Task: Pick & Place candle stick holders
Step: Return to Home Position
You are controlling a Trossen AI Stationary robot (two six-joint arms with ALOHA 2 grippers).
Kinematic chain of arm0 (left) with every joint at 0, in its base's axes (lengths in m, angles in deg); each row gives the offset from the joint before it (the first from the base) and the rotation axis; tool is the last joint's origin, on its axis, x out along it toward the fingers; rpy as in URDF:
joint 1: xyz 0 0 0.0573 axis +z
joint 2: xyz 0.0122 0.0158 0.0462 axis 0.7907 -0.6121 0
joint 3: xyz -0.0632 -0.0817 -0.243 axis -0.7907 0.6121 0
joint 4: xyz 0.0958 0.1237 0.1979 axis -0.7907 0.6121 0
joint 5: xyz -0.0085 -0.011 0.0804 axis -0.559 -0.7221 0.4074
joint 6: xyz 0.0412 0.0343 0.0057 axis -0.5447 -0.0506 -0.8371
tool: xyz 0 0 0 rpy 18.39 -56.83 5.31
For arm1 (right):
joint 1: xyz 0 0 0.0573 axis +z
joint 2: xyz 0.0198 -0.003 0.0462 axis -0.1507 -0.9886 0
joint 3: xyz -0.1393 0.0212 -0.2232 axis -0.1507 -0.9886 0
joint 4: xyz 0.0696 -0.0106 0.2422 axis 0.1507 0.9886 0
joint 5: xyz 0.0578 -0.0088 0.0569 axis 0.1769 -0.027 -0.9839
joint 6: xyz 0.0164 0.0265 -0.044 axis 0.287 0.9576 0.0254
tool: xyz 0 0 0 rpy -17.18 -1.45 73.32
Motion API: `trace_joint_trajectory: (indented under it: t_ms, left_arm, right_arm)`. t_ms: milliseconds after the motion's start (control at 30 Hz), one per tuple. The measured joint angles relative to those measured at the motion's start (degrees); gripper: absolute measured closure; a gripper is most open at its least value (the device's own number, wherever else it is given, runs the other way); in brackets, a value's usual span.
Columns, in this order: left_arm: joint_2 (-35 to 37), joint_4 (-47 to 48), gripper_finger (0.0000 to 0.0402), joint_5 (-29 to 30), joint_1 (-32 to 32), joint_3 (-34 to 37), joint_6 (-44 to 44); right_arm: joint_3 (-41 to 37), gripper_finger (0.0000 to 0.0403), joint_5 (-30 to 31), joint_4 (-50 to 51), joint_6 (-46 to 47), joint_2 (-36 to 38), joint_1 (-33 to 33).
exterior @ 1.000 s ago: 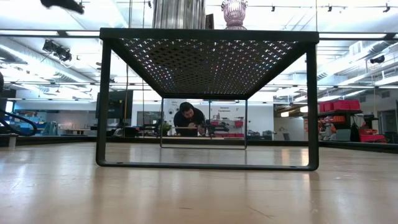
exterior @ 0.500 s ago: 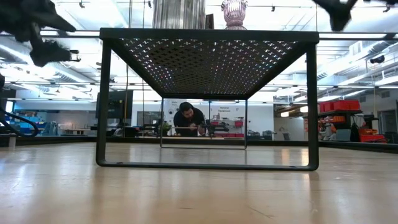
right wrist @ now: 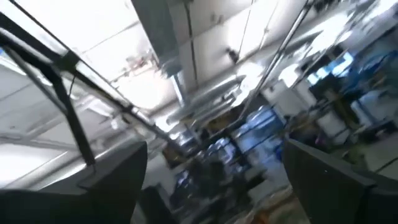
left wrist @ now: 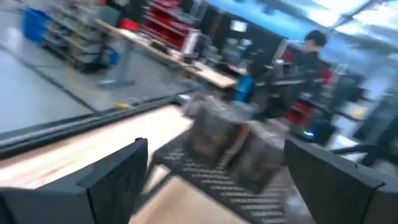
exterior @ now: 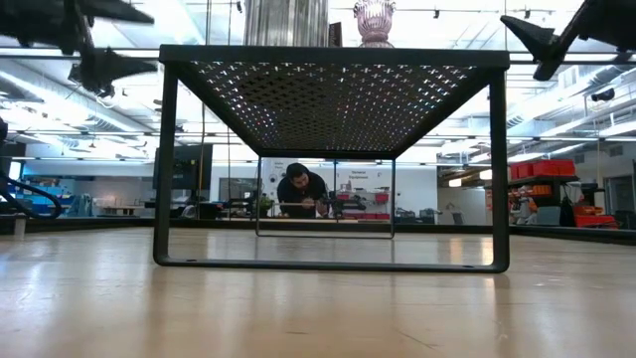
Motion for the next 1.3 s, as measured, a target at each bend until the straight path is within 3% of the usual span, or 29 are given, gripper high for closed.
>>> trace_joint_trajectory:
  t_ms: [267,467,567,700,933,1300]
  left_arm:
    - [1.5,-1.7,0.0023,1.5,0.0,9.6,6.1]
    - [1.3,-15.4,0.0023,0.8,0.0,18.3,10.0]
    - [0.0,-16.4,0.0023,0.8,0.0,18.5,9.9]
    - [0.1,-15.7,0.0023,1.5,0.0,18.5,9.1]
    - [0.2,-16.1,0.0023,-2.0,0.0,18.5,8.6]
    - [0.2,-16.1,0.0023,-2.2,0.0,18.5,8.6]
  right_arm:
    - [-1.3,0.0034,0.3,3.4,1.0,0.3,-0.6]
    - [-1.1,0.0034,6.1,13.5,6.6,-0.2,-0.6]
    - [-1.1,0.0034,7.9,17.1,7.6,-0.3,-0.6]
    - [-1.1,0.0034,6.1,19.8,7.7,-0.4,-0.6]
    - [-1.1,0.0034,3.8,20.6,7.6,-0.4,-0.6]
    - [-1.1,0.0034,3.7,21.1,7.6,0.0,-0.6]
